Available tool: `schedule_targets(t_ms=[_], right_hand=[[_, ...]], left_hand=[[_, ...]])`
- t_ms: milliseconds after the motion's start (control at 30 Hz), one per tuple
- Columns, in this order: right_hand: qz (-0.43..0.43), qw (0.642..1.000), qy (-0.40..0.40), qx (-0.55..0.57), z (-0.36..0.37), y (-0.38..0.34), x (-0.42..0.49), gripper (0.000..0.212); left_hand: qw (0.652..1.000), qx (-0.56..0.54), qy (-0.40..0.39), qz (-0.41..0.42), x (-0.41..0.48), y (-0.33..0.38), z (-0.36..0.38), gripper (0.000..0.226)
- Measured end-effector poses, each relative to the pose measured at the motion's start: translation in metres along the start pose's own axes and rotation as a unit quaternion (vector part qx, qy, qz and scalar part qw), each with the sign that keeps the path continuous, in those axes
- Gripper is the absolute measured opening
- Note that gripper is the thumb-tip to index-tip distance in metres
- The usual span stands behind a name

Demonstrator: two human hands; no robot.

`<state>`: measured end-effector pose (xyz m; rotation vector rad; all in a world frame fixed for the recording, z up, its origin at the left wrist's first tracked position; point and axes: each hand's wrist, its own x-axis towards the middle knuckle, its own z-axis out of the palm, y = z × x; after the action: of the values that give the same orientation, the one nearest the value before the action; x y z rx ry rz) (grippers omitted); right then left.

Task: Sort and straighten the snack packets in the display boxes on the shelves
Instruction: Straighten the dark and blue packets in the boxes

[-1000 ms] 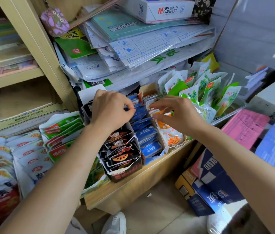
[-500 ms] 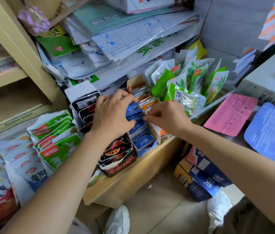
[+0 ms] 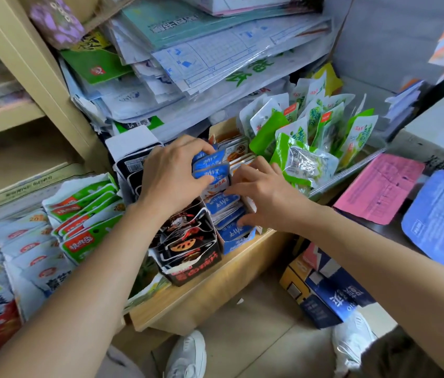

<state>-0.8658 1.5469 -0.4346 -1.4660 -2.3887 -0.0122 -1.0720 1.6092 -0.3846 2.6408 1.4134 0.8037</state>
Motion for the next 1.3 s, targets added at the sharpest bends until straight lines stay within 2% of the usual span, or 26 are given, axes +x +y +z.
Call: schedule_targets(t_ms=[167, 233, 367, 533, 667, 767, 833, 933, 1000, 1100, 1200, 1300], right_hand=[[-0.036, 0.995, 0.086, 0.034, 0.010, 0.005, 0.015, 0.024], [-0.024, 0.990, 0.116, 0.075, 0.012, 0.007, 0.021, 0.017], [0.013, 0.983, 0.147, 0.108, 0.011, 0.006, 0.031, 0.013], [0.091, 0.959, 0.210, 0.170, 0.008, 0.001, 0.039, 0.007], [0.144, 0.944, 0.207, 0.215, 0.001, -0.003, 0.037, 0.008], [0.159, 0.935, 0.205, 0.241, -0.006, 0.000, 0.026, 0.021], [0.123, 0.950, 0.176, 0.228, -0.013, 0.004, 0.015, 0.023], [0.040, 0.982, 0.032, 0.181, -0.019, 0.007, 0.000, 0.022], [0.027, 0.985, -0.060, 0.158, -0.018, 0.004, -0.005, 0.024], [0.041, 0.981, -0.144, 0.127, -0.016, 0.000, -0.010, 0.048], [0.020, 0.980, -0.194, 0.044, -0.013, -0.006, -0.016, 0.073], [0.011, 0.983, -0.183, -0.025, -0.007, -0.015, -0.023, 0.070]], left_hand=[[1.000, -0.020, -0.014, -0.003, 0.000, -0.004, -0.001, 0.041], [0.999, -0.029, -0.022, 0.006, 0.000, -0.008, -0.002, 0.042], [0.998, -0.037, -0.046, 0.027, -0.002, -0.009, -0.005, 0.053], [0.996, 0.021, -0.079, 0.024, -0.004, -0.005, -0.004, 0.093], [0.998, 0.042, -0.043, 0.016, -0.004, -0.004, 0.002, 0.091], [0.998, 0.051, -0.029, 0.020, -0.006, -0.002, 0.003, 0.090], [0.998, 0.057, -0.025, 0.026, -0.008, -0.001, 0.004, 0.091], [0.997, 0.060, -0.022, 0.030, -0.008, 0.000, 0.006, 0.092], [0.997, 0.066, -0.025, 0.029, -0.008, 0.001, 0.005, 0.093], [0.997, 0.063, -0.038, 0.029, -0.009, 0.002, 0.004, 0.094], [0.997, 0.054, -0.047, 0.030, -0.012, 0.003, 0.002, 0.093], [0.997, 0.048, -0.047, 0.030, -0.015, 0.005, 0.003, 0.091]])
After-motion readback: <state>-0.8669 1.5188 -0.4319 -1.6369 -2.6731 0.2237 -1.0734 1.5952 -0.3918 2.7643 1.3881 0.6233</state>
